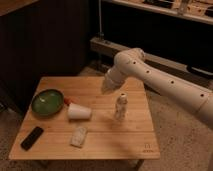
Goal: Pick up the ceramic cup
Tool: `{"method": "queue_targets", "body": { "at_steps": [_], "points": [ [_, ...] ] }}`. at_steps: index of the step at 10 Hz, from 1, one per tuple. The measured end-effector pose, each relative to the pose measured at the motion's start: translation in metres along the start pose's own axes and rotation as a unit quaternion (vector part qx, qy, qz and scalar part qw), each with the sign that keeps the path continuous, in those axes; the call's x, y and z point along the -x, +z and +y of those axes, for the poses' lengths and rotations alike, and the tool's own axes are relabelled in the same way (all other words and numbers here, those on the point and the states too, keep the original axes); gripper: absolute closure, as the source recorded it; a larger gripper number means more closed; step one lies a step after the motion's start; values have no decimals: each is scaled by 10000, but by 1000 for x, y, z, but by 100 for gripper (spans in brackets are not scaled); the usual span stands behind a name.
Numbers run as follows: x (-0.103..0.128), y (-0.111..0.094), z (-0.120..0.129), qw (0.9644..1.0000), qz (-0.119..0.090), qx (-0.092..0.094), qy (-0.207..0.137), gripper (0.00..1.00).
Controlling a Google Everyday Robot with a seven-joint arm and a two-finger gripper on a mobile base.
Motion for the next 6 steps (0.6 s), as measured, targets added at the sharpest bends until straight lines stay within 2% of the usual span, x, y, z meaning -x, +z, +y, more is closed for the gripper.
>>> {"method": "queue_targets", "body": {
  "at_steps": [2, 3, 5, 6],
  "points": [
    [2, 3, 2, 9986, -436, 262, 107, 58],
    [9, 4, 9, 9969, -683, 373, 150, 46],
    [24, 5, 24, 9937, -989, 485, 202, 27],
    [30, 3, 28, 9928, -1094, 445, 221, 21]
  ]
}}
